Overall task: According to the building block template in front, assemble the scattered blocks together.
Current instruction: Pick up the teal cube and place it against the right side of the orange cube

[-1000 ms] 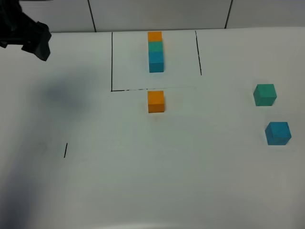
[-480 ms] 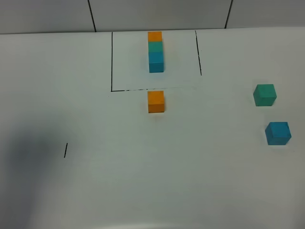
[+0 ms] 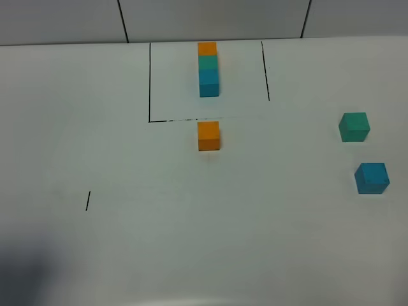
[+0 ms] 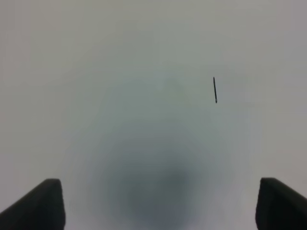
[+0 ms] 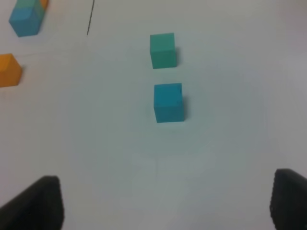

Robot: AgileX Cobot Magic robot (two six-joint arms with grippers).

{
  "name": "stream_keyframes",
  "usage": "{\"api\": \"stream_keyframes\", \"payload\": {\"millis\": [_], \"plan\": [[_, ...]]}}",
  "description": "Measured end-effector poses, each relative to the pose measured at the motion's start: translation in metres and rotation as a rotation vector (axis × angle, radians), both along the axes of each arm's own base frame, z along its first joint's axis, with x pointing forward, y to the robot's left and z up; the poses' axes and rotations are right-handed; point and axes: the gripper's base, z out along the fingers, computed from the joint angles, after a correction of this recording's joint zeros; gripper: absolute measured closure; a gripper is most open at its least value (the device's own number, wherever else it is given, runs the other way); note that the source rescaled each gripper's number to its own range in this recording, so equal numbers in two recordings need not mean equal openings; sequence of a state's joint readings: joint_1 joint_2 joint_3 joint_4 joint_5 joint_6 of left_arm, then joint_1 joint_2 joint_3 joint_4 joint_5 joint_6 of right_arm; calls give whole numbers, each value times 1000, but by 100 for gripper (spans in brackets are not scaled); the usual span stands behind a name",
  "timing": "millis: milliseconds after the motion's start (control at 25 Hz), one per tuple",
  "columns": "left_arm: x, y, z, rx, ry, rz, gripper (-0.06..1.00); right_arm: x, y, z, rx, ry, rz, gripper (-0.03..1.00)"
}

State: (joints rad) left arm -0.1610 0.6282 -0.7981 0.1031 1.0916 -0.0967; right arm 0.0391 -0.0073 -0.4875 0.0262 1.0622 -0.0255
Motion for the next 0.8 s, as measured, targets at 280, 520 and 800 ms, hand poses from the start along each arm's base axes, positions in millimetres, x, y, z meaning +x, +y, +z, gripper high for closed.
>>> {"api": "stream_keyframes", "payload": {"millis": [280,520,800], "plan": [[-36,-5,-23,-87,-55,-89,16,0,0,0,0,0,0,21],[-61,-10,-35,-153,-137,-178,16,0,0,0,2,0,0,21],[-80,-9,-59,-161,-218,-223,16,0,0,0,2,0,0,21]]}}
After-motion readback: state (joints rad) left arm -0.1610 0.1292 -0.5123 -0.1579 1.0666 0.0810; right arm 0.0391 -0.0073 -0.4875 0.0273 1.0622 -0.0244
